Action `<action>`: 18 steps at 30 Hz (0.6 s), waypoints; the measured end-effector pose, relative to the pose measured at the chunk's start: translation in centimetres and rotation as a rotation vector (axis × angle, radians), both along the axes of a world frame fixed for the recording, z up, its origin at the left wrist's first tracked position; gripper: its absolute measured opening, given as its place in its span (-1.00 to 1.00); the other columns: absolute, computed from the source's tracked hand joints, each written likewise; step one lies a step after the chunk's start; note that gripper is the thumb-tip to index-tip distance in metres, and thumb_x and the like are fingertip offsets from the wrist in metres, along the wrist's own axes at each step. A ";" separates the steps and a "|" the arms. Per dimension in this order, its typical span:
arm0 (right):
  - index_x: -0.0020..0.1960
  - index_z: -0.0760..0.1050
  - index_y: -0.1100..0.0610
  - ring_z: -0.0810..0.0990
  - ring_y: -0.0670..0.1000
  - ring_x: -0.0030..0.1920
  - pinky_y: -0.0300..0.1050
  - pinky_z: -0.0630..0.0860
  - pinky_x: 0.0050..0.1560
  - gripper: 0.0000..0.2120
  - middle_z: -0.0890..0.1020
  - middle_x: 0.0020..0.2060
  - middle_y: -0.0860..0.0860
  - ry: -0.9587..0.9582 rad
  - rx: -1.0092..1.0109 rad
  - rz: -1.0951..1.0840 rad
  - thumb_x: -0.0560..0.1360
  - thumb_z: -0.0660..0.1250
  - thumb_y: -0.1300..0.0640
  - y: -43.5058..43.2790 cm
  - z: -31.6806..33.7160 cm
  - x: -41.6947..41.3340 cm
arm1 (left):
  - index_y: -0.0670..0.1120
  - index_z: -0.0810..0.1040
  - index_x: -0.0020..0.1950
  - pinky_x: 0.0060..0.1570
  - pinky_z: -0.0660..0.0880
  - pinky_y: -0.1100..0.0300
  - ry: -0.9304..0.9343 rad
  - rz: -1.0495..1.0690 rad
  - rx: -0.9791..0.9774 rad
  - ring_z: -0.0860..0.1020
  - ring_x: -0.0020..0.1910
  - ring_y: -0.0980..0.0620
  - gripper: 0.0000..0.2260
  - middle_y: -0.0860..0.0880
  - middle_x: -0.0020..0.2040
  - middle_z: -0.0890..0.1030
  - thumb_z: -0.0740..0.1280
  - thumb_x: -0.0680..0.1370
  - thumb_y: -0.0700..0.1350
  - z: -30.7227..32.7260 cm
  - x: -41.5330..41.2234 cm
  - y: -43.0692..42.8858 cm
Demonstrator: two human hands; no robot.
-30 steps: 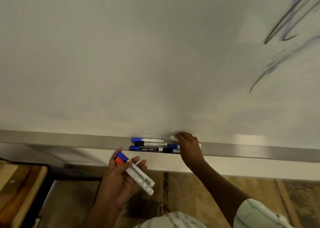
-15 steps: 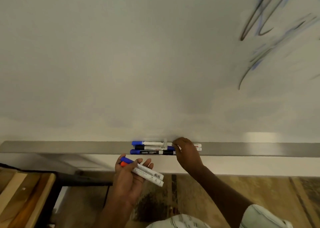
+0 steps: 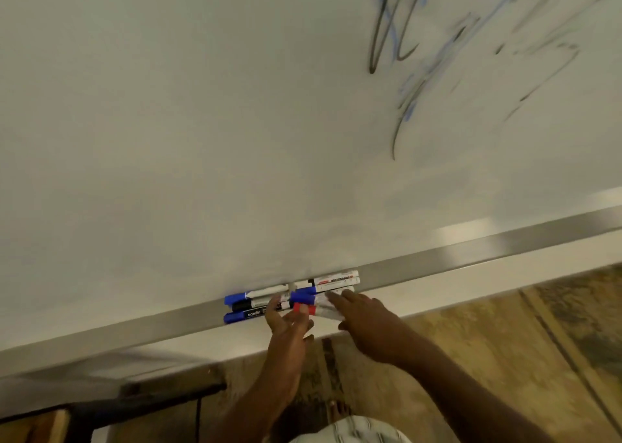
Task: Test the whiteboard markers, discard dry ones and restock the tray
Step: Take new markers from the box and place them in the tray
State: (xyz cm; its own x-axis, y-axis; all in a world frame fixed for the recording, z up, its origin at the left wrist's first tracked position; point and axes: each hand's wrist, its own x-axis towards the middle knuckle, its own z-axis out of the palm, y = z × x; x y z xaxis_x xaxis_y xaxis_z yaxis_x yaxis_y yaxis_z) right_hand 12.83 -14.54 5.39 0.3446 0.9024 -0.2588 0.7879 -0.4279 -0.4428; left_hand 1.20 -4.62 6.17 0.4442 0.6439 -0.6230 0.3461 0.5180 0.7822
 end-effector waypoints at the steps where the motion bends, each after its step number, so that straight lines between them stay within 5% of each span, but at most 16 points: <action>1: 0.50 0.10 0.02 0.43 0.04 0.30 -0.01 0.38 0.30 -0.41 0.39 0.39 0.05 -0.048 -0.004 -0.054 0.55 0.27 0.18 -0.8 -0.5 1.7 | 0.17 0.19 0.35 0.17 0.49 -0.16 0.014 -0.099 -0.007 0.55 0.11 -0.12 -0.61 -0.05 0.20 0.46 0.23 0.59 -0.09 0.0 -0.2 0.0; 6: 0.47 0.17 -0.04 0.44 0.04 0.23 0.06 0.35 0.23 -0.49 0.44 0.31 0.00 -0.190 -0.141 -0.243 0.57 0.24 0.14 -4.7 -2.9 10.0 | -0.20 0.48 0.15 0.05 0.55 -0.06 0.107 -0.267 -0.111 0.61 -0.03 -0.19 -0.84 -0.19 -0.07 0.67 0.18 0.61 -0.21 -0.1 -1.5 0.2; 9: 0.45 0.17 -0.07 0.38 0.04 0.22 0.04 0.29 0.22 -0.52 0.45 0.28 -0.01 -0.246 -0.252 -0.153 0.58 0.21 0.11 -5.3 -4.0 13.0 | -0.19 0.54 0.04 -0.14 0.57 0.08 0.218 -0.285 -0.098 0.62 -0.12 -0.14 -0.86 -0.19 -0.11 0.68 0.21 0.60 -0.20 -0.6 -2.0 0.1; 18: 0.44 0.17 -0.15 0.30 0.09 0.30 0.09 0.26 0.29 -0.55 0.38 0.30 0.02 -0.186 -0.300 0.017 0.59 0.17 0.06 -3.2 -6.5 14.8 | -0.19 0.52 0.06 -0.12 0.59 0.11 0.288 -0.273 -0.029 0.62 -0.14 -0.08 -0.83 -0.18 -0.08 0.65 0.18 0.62 -0.16 -2.0 -2.4 1.0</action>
State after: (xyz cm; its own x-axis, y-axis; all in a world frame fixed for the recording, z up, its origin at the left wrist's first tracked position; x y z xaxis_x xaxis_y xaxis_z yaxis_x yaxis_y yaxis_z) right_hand 27.60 -17.77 -1.10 0.3968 0.8015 -0.4474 0.8512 -0.5037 -0.1473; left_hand -1.23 -3.59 4.14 0.4007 0.5069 -0.7632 0.6775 0.3968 0.6193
